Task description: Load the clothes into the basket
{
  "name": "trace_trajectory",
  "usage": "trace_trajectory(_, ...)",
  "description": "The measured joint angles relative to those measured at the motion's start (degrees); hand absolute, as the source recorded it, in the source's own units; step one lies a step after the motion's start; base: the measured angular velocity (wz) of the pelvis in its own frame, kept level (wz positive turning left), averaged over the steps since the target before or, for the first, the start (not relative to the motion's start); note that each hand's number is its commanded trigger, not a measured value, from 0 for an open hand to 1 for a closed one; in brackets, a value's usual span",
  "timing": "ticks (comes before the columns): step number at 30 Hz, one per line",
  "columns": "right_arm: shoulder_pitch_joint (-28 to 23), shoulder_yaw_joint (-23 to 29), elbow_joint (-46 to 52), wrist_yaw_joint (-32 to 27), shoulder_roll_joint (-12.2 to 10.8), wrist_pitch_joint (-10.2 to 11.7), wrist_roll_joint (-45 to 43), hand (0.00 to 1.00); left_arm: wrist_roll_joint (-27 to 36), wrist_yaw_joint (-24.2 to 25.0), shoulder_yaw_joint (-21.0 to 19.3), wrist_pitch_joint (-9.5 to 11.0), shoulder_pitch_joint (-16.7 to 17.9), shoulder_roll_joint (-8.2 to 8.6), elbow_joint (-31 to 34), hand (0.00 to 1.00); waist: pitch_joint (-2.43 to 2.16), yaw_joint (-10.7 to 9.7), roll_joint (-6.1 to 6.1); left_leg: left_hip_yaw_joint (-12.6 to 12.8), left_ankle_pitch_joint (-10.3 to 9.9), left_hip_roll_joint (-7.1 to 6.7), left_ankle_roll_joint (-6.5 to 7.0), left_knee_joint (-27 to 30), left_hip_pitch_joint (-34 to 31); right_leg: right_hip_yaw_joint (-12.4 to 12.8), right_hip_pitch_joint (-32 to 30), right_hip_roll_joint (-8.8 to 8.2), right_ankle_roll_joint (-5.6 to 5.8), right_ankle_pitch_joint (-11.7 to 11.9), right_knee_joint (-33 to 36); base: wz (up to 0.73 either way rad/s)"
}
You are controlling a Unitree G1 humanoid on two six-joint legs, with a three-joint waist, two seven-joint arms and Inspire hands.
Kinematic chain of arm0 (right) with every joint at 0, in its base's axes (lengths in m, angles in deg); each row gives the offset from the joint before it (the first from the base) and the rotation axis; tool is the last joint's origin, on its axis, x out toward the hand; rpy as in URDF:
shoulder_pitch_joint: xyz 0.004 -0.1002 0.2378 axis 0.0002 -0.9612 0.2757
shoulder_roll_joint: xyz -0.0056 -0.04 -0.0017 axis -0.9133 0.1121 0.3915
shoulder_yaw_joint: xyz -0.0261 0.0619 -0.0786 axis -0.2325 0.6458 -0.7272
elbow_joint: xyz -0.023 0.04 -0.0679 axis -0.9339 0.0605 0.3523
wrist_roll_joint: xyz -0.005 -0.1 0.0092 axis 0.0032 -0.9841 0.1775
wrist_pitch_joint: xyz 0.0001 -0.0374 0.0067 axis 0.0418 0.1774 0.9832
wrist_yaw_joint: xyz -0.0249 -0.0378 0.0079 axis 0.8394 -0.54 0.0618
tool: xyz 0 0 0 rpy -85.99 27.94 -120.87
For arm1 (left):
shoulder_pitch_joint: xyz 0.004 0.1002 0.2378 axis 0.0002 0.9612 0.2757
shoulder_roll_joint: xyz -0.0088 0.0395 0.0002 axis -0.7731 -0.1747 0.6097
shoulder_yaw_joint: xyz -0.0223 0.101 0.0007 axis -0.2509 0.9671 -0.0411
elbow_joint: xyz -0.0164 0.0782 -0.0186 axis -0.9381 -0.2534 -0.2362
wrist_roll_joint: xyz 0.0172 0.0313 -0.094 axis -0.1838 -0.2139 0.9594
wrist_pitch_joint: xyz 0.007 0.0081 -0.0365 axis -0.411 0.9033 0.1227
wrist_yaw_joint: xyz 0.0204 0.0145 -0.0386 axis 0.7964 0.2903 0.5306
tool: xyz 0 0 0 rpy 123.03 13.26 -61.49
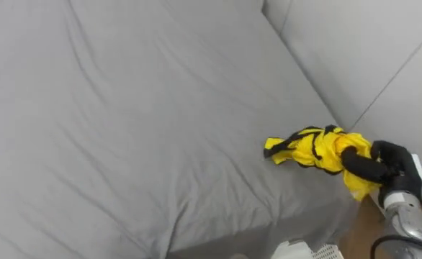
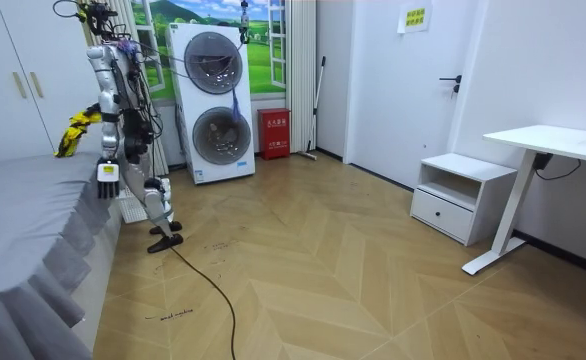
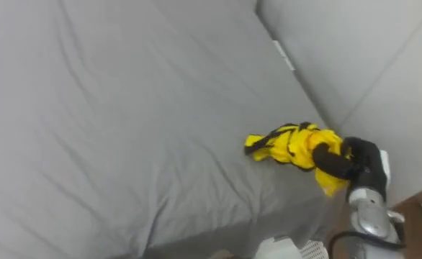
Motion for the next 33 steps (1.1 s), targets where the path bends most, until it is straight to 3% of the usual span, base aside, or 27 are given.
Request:
trace_trajectory(6,-5.76,3.14,3.59,-1.74,-0.16,-3.01,0.36,1.0,-0.72,-0.11,-3.21,-1.89,0.55,-0.1,2.83,0.0,0.04,-1.46,1.06,3.42,-1.24,0.66,-0.46,-0.52,2.92,3.39,1.0,1.23,-0.17,0.15,0.22,-0.4)
trace_trajectory(10,-8.73,4.81,3.94,-2.36,-1.0,-3.09,0.43,1.0,-0.67,-0.11,-3.07,-1.86,2.4,-0.1,3.6,0.0,0.5,-4.02,1.16,4.67,-2.29,1.24,-0.89,-0.48,3.61,5.08,1.21,2.18,-0.23,0.12,0.14,-0.19)
trace_trajectory(12,-9.5,5.46,3.94,-2.68,-1.52,-3.1,0.58,1.0,-0.83,-0.11,-2.82,-1.86,3.25,-0.12,3.46,0.0,0.62,-4.33,1.56,6.3,-2.54,1.26,-1.08,-0.5,3.59,6.55,0.57,2.73,-0.3,0.23,0.24,-0.39)
trace_trajectory(18,-11.94,5.57,3.92,-3.54,-2.17,-3.11,0.86,1.0,-2.05,-0.12,-0.97,-1.82,5.44,-0.13,3.13,0.0,0.42,-5.61,2.1,9.44,-2.61,1.37,-1.19,-0.34,3.57,9.91,-0.66,3.26,-0.37,0.46,0.25,-0.33)
trace_trajectory(21,-11.85,5.71,3.61,-2.99,-2.13,-3.1,0.4,1.0,-1.66,-0.43,-0.29,-1.82,5.68,-0.1,3.04,0.0,0.08,-6.12,3.09,10.38,-2.62,1.32,-1.19,-0.25,2.08,11.6,-2.31,3.49,-0.1,0.77,0.68,-0.3)
trace_trajectory(23,-11.33,5.71,2.8,-1.49,-2.14,-3.1,0.01,1.0,-1.46,-0.43,0.59,-1.74,4.99,-0.12,3.1,0.0,0.13,-7.14,3.86,10.87,-2.62,1.35,-1.19,0.02,0.32,12.45,-4.67,3.5,0.09,0.91,1.44,-0.21)
trace_trajectory(25,-10.57,5.72,1.95,-0.93,-2.11,-3.11,-1.17,1.0,-1.45,-0.43,1.36,-1.73,4.37,-0.04,2.96,0.0,0.45,-7.32,4.5,10.94,-2.62,1.36,-1.18,0.8,-1.09,12.78,-6.44,3.41,0.17,0.93,2.39,-0.2)
trace_trajectory(27,-9.78,5.6,1.26,-0.84,-2.11,-3.08,-1.97,1.0,-1.5,-0.41,2.51,-1.75,3.6,-0.08,2.88,0.0,0.46,-7.64,5.31,10.97,-2.63,1.25,-1.16,1.42,-3.03,13.23,-8.7,3.41,0.26,0.95,3.33,-0.15)
trace_trajectory(31,-5.03,5.39,-3.5,0.31,-1.96,-2.94,-4.03,1.0,1.26,-0.14,4.02,-1.55,0.22,0.58,0.9,0.0,0.78,-7.66,7.32,11.67,-2.63,1.16,-1.14,2.02,-7.22,14.23,-14.31,3.73,0.45,0.98,6.12,-0.14)
trace_trajectory(33,-1.69,5.05,-7.07,0.31,-1.58,-2.4,-4.04,1.0,2.94,-0.12,4.62,-1.35,-1.77,0.77,0.14,0.0,0.95,-7.75,7.72,11.54,-2.62,1.1,-1.12,3.44,-9.99,14.4,-17.27,3.6,0.55,0.9,7.84,-0.03)
